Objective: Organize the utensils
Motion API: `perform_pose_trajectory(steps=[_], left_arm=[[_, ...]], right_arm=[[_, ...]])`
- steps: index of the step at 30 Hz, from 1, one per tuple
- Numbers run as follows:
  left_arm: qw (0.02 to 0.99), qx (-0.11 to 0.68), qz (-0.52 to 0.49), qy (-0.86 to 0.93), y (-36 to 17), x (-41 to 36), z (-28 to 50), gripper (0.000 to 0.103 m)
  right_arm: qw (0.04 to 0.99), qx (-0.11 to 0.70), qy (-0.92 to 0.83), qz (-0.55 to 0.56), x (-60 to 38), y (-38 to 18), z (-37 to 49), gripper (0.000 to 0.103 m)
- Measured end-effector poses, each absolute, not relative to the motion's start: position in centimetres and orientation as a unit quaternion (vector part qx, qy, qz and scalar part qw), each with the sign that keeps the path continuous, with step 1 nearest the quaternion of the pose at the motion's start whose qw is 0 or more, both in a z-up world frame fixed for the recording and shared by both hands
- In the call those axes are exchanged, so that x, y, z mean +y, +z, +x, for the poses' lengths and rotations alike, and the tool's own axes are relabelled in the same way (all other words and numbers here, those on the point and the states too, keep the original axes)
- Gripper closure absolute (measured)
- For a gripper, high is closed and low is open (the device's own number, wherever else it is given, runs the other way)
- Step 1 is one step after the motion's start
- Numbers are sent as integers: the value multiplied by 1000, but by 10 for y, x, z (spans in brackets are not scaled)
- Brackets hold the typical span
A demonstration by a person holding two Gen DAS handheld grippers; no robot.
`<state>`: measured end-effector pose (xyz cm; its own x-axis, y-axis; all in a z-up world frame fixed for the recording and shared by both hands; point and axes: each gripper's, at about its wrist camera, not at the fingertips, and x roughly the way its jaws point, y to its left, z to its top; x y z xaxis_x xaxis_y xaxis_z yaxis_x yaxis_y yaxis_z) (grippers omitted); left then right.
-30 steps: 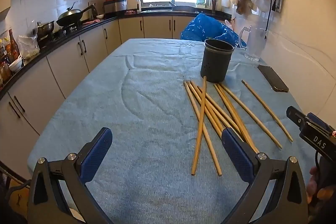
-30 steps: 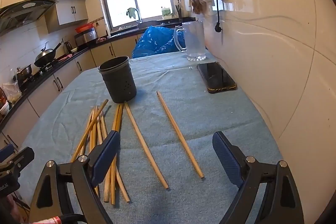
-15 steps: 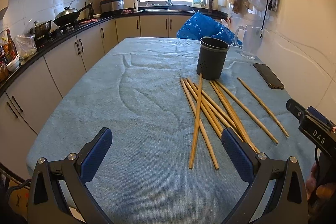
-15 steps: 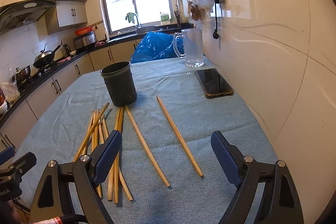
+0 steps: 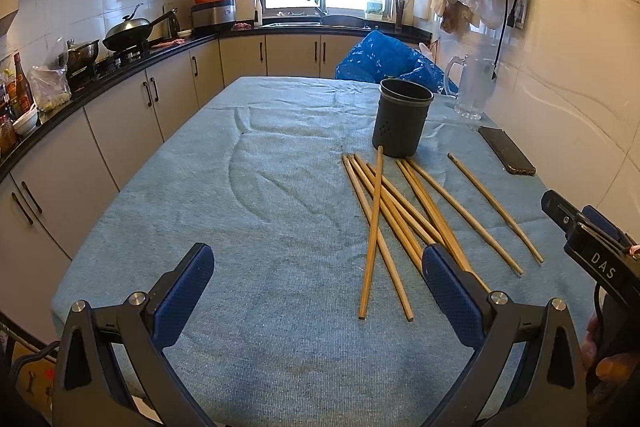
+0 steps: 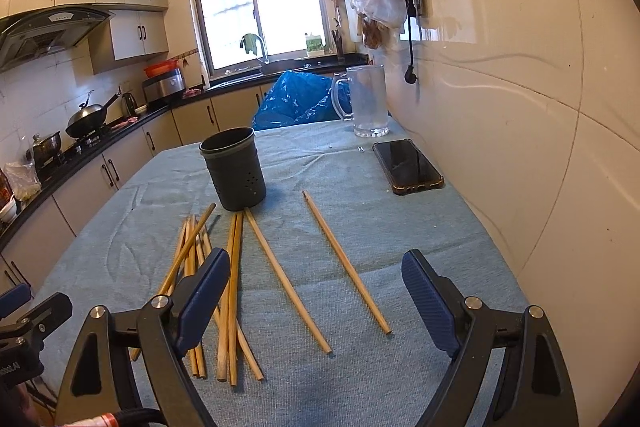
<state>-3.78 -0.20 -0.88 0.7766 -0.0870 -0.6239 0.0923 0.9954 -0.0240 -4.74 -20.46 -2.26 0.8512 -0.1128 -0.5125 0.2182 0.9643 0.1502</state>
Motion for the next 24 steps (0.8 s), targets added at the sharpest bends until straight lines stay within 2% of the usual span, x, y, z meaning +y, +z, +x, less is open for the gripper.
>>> perform_pose_trajectory(steps=[24], left_arm=[[938,341,3,-56,-13,-4,-33,0]], right_arm=[[954,268,-87,104,-208,-30,-46,12]])
